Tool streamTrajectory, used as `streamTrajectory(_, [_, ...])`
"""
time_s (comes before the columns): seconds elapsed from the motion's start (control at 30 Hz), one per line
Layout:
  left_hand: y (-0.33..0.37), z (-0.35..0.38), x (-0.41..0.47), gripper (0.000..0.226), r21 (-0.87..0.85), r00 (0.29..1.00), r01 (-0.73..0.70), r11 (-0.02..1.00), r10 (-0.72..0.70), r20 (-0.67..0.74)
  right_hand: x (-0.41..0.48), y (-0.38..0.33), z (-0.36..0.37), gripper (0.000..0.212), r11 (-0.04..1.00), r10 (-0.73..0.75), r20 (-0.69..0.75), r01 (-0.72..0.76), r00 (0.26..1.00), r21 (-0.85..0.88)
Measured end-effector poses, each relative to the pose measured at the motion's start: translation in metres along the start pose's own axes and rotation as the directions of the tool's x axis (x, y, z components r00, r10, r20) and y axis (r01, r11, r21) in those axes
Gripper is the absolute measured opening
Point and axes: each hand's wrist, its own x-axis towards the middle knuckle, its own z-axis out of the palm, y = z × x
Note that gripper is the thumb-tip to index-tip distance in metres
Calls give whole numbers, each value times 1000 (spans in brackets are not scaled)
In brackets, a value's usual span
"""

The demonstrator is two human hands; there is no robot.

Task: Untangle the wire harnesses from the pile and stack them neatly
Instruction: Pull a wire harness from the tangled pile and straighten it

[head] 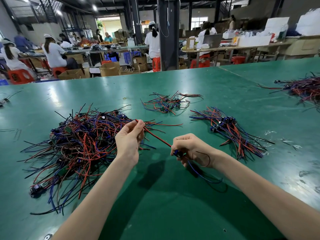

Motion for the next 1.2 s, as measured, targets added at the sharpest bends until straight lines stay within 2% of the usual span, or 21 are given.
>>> streamTrajectory(0.13, [-7,-5,3,11,191,984,-173,966,178,-12,1,2,-1,20,1000,8,38,-9,999,23])
streamTrajectory(0.3, [-11,-9,6,16,419,930,-342,842,367,21,0,1,1,19,1000,26,71,-27,997,11])
streamTrajectory(0.33, [-12,-10,6,17,476,906,-388,789,420,43,0,0,1,19,999,30,76,-31,997,13])
streamTrajectory(0.43, [-11,-12,3,20,638,794,-553,535,572,208,-2,0,3,18,999,32,81,-34,996,19])
streamTrajectory(0.47, [-11,-13,4,20,638,780,-573,514,581,233,-2,-1,3,18,999,29,75,-31,997,19])
streamTrajectory(0.5, [-10,-12,3,19,609,802,-557,565,555,219,-3,-1,3,17,999,26,63,-28,998,20])
streamTrajectory(0.6, [-9,-7,1,16,420,923,-381,824,365,120,-3,-3,2,16,999,28,20,-29,999,25])
streamTrajectory(0.63, [-9,-6,0,15,387,940,-339,857,325,103,-3,-3,2,16,999,32,12,-32,999,20])
streamTrajectory(0.73, [-6,-2,-3,13,289,965,-262,921,248,86,-3,-3,4,16,999,39,3,-39,999,-10])
streamTrajectory(0.83, [-1,2,-4,9,75,993,-102,992,98,61,-2,-2,4,17,999,31,-8,-31,999,-12])
streamTrajectory(0.9, [1,5,-4,4,-89,997,-6,996,13,77,-2,-2,2,17,1000,27,-10,-27,1000,-13])
streamTrajectory(0.97, [0,6,-3,2,-181,996,22,983,-5,93,-2,-2,2,17,999,34,-11,-34,999,-15])
streamTrajectory(1.03, [-5,5,-3,7,-148,994,-25,989,40,100,-1,-1,2,16,999,38,-12,-39,999,-13])
streamTrajectory(1.1, [-13,3,-2,12,8,982,-138,990,136,128,-2,-1,2,16,999,29,-12,-29,1000,-21])
streamTrajectory(1.2, [-23,3,-5,18,220,940,-293,930,238,245,-2,0,3,15,1000,14,-9,-15,1000,-27])
